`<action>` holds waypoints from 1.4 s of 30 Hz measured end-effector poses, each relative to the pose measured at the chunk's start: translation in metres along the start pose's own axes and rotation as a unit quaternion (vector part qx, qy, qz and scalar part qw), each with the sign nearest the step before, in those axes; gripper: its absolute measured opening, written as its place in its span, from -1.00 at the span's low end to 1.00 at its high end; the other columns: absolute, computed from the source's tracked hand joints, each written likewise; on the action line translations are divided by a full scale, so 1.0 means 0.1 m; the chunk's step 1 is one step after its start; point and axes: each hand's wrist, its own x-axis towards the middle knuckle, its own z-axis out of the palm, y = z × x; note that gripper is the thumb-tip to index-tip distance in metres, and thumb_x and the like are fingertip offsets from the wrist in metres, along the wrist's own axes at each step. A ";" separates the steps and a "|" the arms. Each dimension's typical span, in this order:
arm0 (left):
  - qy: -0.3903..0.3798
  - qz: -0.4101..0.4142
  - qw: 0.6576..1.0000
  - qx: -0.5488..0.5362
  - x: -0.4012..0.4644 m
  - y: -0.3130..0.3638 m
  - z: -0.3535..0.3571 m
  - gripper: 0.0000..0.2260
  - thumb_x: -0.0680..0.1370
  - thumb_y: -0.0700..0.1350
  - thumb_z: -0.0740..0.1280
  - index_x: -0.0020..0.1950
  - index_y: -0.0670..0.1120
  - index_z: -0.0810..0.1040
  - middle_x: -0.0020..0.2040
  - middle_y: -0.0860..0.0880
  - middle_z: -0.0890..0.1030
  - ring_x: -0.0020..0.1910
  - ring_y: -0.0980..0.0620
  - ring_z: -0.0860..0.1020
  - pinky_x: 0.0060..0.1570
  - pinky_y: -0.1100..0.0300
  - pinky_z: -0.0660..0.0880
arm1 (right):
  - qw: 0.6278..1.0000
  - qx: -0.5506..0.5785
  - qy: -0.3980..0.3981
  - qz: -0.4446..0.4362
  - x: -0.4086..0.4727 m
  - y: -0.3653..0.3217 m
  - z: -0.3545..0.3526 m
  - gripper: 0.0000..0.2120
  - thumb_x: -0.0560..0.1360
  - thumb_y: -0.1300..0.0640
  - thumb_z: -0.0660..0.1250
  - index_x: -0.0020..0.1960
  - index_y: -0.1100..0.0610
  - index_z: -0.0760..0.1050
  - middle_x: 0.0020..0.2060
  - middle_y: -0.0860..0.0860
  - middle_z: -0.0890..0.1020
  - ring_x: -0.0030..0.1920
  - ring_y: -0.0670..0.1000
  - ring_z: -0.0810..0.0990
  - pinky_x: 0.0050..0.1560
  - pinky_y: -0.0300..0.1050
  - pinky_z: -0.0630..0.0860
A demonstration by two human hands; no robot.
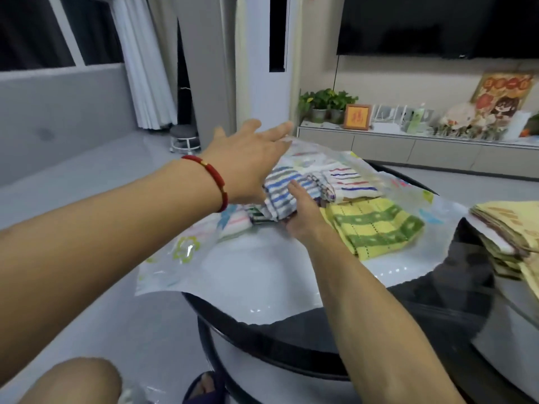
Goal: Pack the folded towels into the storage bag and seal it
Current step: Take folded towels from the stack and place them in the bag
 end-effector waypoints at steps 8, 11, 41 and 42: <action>0.008 0.022 1.000 -0.005 -0.04 0.13 0.21 -0.38 0.43 0.00 0.43 0.46 0.03 0.30 0.62 0.12 -0.05 0.52 -0.15 0.13 0.22 -0.37 0.38 | 0.936 -0.333 0.076 -0.083 -0.15 0.10 -0.32 -0.66 0.54 0.33 0.28 0.26 0.11 0.57 -0.05 0.20 0.65 -0.24 0.10 0.65 -0.13 0.05 0.68; 0.017 0.032 0.999 -0.014 -0.04 0.31 0.27 -0.43 0.43 0.03 0.44 0.41 0.03 0.38 0.62 0.03 0.02 0.49 -0.18 0.18 0.23 -0.33 0.39 | 0.874 -0.476 -0.011 -0.099 -0.67 -0.22 -0.73 -0.80 0.57 0.24 0.33 0.16 0.11 0.63 -0.11 0.16 0.69 -0.24 0.07 0.71 -0.23 -0.08 0.70; 0.003 0.048 0.999 0.015 0.20 1.25 0.57 -0.47 0.44 0.11 0.40 0.41 0.25 0.41 0.57 -0.09 0.18 0.43 -0.24 0.25 0.18 -0.23 0.45 | 0.672 -0.609 0.419 0.040 -2.58 -2.34 -4.07 -0.29 0.48 0.26 0.52 0.47 -0.02 0.22 0.12 0.28 0.51 -0.05 0.26 0.56 -0.09 0.11 0.54; -0.004 0.041 0.999 0.015 0.11 1.18 0.60 -0.49 0.44 0.11 0.41 0.39 0.25 0.44 0.57 -0.08 0.19 0.43 -0.25 0.25 0.18 -0.24 0.45 | 0.708 -0.586 0.391 0.048 -2.62 -2.39 -3.99 -0.34 0.49 0.29 0.51 0.44 -0.03 0.27 0.16 0.25 0.50 -0.01 0.25 0.57 -0.04 0.14 0.58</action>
